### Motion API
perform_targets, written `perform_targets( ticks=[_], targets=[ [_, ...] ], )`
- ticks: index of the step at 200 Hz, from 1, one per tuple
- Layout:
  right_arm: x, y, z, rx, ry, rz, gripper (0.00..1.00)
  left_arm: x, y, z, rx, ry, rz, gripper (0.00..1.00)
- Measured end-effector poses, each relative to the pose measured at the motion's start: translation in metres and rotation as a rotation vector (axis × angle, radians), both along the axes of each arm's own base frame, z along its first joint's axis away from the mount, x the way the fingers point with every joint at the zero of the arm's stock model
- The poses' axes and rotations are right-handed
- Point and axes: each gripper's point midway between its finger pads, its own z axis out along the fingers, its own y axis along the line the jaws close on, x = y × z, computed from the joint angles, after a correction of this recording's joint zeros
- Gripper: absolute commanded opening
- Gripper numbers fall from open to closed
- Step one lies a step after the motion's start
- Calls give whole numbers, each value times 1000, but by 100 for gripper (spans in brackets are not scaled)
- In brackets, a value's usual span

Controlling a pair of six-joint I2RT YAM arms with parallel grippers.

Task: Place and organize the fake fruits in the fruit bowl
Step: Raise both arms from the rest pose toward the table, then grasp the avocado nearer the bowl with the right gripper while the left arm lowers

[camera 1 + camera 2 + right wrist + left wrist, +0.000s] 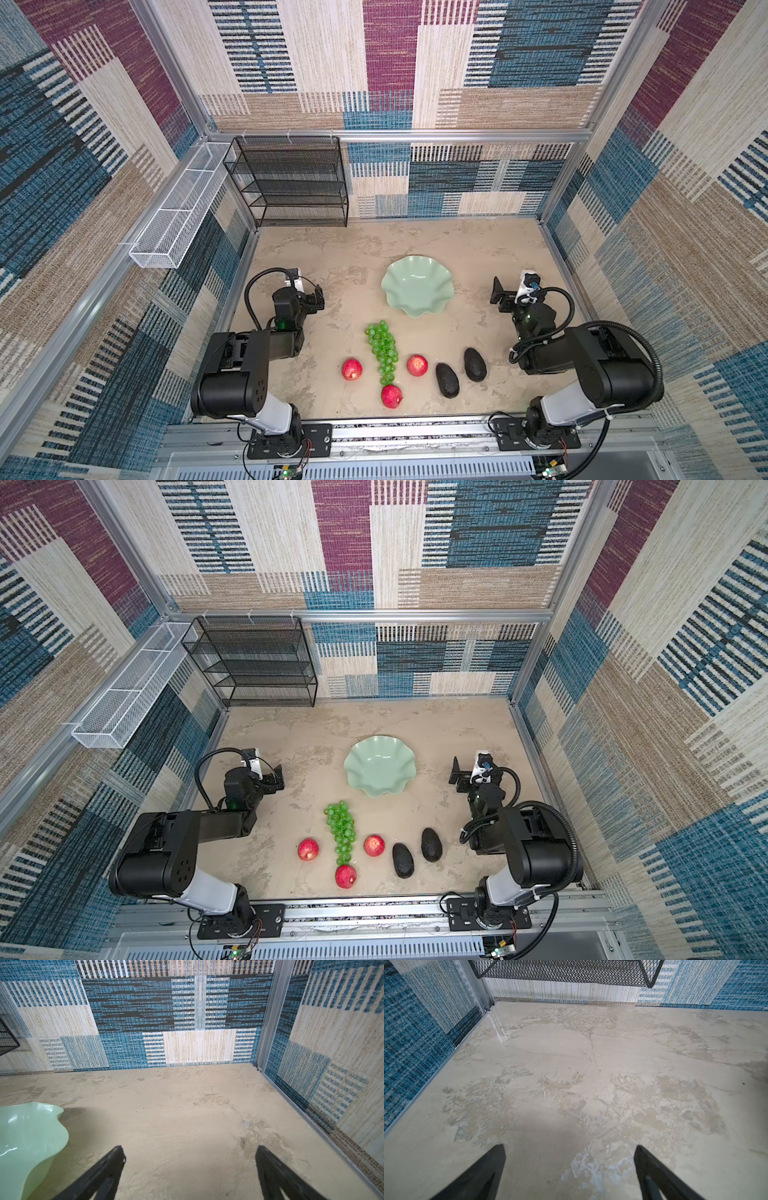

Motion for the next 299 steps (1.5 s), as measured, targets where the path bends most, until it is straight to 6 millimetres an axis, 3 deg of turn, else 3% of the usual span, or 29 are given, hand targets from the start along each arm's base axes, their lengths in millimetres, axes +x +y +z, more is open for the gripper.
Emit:
perform_targets(
  ticks=[21,33,41,62,69,80,96,133,164,186,206,225,283,299],
  targets=[
    [4,0,4,0,8,1,100,-1,0,1,0,-2,0,99],
    [18,1,24,1,0,4,100,-2,0,9,2,-1,-2,99],
    [30,0,51,5,-24,0,100,-1,-1,21,2,-9,-5,100],
    [47,-2,121,99,-90,-18,100,5,1,90,-6,-96,6,100],
    [48,-2,133,141,-92,-19,100,4,1,116,-22,-137,16,100],
    [46,2,138,191,-69,5,100,-2,4,140,-38,-166,34,99],
    [40,15,117,244,44,66,100,-15,5,151,-64,-148,51,100],
    [10,54,67,330,342,180,96,-29,2,143,-122,-50,56,100],
    [-43,111,21,324,602,271,93,-31,2,148,-143,-22,69,100],
    [-89,132,-20,330,775,269,92,-31,4,149,-149,-18,79,100],
    [-124,138,-50,328,898,232,91,-34,4,148,-156,-11,82,100],
    [-144,137,-65,333,964,183,91,-35,4,148,-164,-14,82,99],
    [-172,137,-90,336,1061,108,84,-37,2,150,-170,-17,77,99],
    [-179,141,-97,327,1091,107,75,-37,2,149,-174,-16,71,99]
  ],
)
